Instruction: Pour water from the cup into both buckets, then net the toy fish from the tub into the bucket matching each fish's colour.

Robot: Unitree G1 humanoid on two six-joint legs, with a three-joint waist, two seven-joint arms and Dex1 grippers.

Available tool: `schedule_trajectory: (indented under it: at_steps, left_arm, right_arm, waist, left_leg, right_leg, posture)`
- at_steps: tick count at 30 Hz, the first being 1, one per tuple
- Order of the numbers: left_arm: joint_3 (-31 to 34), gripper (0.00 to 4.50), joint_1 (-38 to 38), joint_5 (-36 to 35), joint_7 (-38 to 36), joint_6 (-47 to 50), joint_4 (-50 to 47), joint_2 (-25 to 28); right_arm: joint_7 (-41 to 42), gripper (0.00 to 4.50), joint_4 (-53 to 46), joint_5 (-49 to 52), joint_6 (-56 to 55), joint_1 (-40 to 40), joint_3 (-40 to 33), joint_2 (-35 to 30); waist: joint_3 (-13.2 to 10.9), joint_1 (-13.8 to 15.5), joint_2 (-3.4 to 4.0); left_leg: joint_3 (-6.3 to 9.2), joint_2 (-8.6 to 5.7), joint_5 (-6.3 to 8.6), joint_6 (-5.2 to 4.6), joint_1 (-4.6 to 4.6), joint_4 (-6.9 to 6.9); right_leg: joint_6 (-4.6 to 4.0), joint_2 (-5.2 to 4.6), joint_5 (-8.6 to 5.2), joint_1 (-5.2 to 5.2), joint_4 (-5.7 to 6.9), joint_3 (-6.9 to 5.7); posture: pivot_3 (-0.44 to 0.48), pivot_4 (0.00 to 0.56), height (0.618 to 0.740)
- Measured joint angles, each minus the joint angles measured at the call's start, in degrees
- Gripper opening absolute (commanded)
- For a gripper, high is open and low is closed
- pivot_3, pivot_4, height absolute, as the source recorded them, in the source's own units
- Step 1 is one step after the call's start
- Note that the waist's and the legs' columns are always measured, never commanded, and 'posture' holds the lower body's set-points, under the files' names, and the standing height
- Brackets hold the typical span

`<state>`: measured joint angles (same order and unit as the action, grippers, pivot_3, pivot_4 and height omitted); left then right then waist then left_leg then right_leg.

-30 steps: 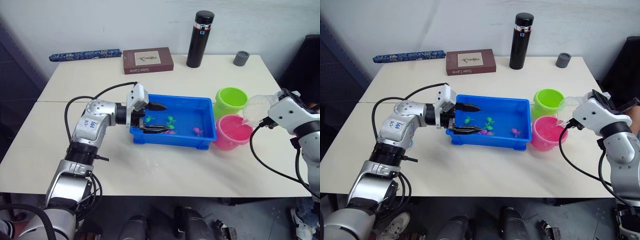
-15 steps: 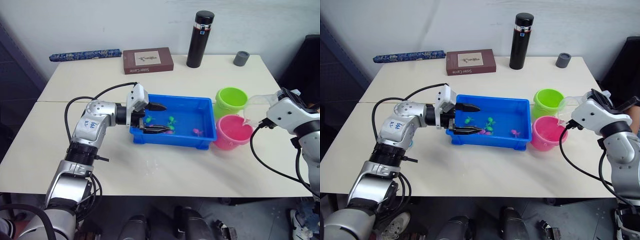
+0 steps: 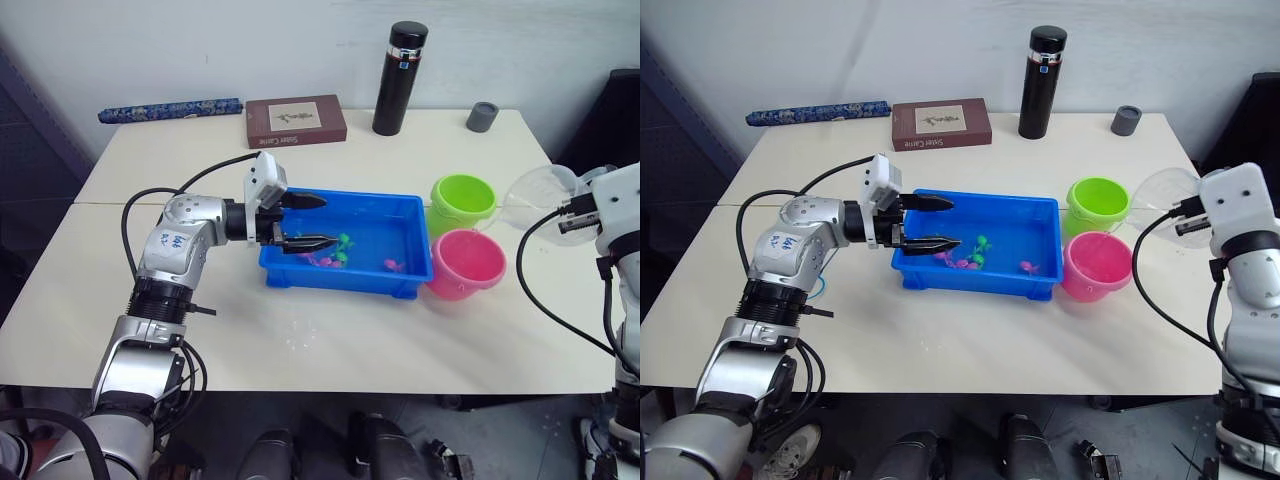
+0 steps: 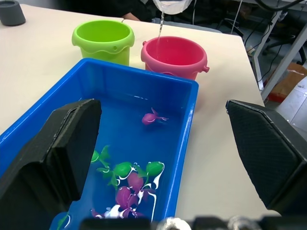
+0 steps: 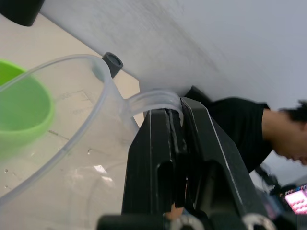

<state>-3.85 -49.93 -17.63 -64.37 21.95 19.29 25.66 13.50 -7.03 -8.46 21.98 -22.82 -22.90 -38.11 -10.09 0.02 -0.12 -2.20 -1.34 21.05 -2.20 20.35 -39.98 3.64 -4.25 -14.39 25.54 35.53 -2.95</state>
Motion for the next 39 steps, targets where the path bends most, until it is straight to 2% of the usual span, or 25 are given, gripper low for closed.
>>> schedule_trajectory:
  at_steps: [5, 15, 39]
  left_arm:
    - [0.68, 4.50, -1.20, 0.33, 0.60, -1.24, 3.67, 0.65]
    - [1.68, 4.50, -6.78, 3.27, 3.87, -6.94, 13.96, 1.63]
    - [1.69, 4.50, -6.62, 3.49, 8.54, -5.10, 12.54, -0.09]
  right_arm:
    - [-2.35, 0.07, 6.10, 0.56, 1.15, -6.12, 1.43, 0.19]
    - [-9.26, 0.07, 20.67, -2.98, -0.30, -16.83, 10.87, 0.85]
    - [-18.17, 0.07, 32.99, -15.76, -5.55, -25.03, 25.79, 0.83]
  waist:
    - [0.00, -0.11, 0.00]
    - [0.00, -0.14, 0.00]
    - [0.00, -0.38, 0.00]
  left_leg:
    - [-0.01, 0.01, -0.01, 0.01, 0.00, 0.02]
    - [-0.02, -0.01, -0.01, 0.02, 0.09, 0.02]
    - [-0.03, -0.01, -0.03, 0.05, 0.11, 0.02]
  right_leg:
    - [0.00, 0.01, 0.00, 0.02, 0.01, -0.01]
    - [0.00, -0.03, 0.00, 0.12, 0.01, -0.03]
    - [0.01, -0.03, 0.00, 0.16, 0.02, -0.03]
  posture:
    - [0.000, 0.150, 0.740]
    - [0.000, 0.150, 0.740]
    - [0.000, 0.150, 0.740]
